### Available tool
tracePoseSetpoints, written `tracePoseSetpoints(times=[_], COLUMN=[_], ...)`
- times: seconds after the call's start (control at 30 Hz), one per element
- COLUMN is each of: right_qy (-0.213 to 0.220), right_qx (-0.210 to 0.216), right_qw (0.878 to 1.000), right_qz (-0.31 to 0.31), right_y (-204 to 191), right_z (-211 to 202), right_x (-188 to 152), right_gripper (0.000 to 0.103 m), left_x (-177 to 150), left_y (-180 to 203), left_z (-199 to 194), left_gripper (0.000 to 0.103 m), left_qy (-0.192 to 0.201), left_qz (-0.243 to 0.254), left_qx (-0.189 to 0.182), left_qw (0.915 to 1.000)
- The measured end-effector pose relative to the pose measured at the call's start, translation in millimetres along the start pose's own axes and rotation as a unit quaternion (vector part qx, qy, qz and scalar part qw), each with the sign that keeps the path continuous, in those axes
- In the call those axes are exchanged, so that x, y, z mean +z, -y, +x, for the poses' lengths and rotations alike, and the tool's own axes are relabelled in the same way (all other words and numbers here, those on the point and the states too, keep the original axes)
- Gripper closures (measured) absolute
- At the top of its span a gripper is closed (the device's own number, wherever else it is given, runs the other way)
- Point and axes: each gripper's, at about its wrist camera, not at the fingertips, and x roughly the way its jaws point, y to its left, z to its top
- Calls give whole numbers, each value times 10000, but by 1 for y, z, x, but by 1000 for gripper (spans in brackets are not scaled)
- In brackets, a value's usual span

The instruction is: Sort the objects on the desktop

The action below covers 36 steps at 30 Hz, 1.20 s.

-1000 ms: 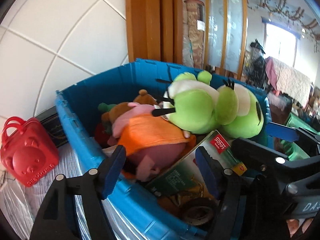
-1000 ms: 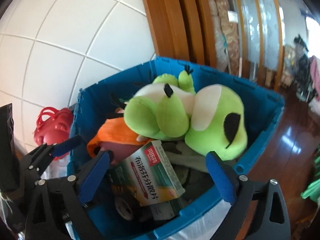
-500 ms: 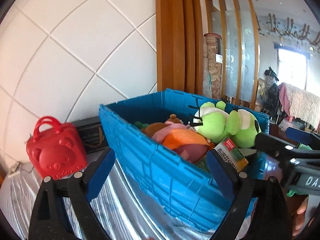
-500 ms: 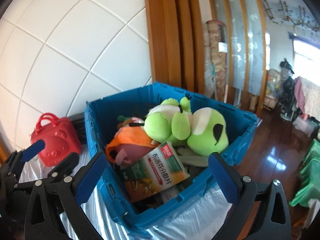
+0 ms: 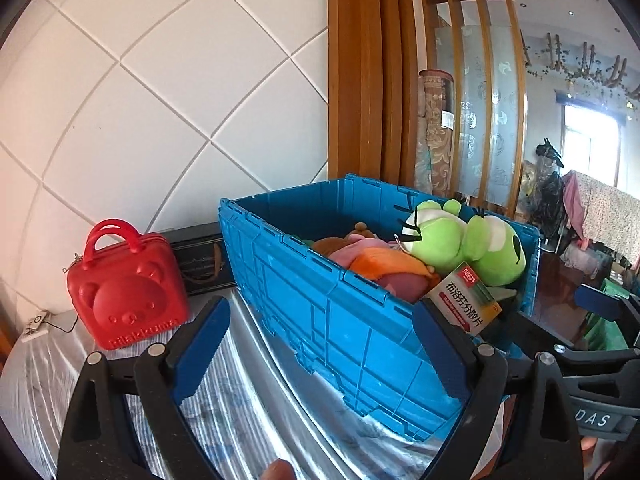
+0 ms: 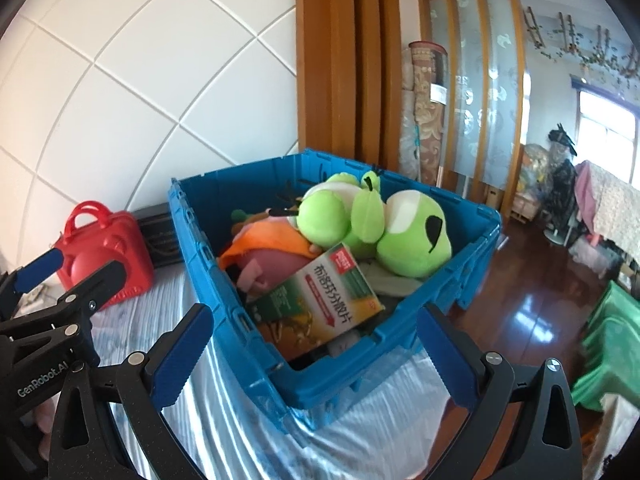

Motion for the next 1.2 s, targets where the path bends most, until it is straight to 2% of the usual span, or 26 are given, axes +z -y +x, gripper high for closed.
tracePoseSetpoints(times=[0.57, 1.2], right_qy=[-57, -29], right_qx=[4, 6], right_qw=[10000, 10000], right_qz=[39, 34], right_y=[8, 21], right_z=[-1, 1], right_x=[-2, 3], right_gripper=[0, 0], left_x=[-1, -2], left_y=[8, 14], left_z=[-2, 1], left_gripper=[9, 9], left_qy=[-9, -82], left_qz=[96, 199], left_qx=[131, 64], left_qw=[9999, 9997])
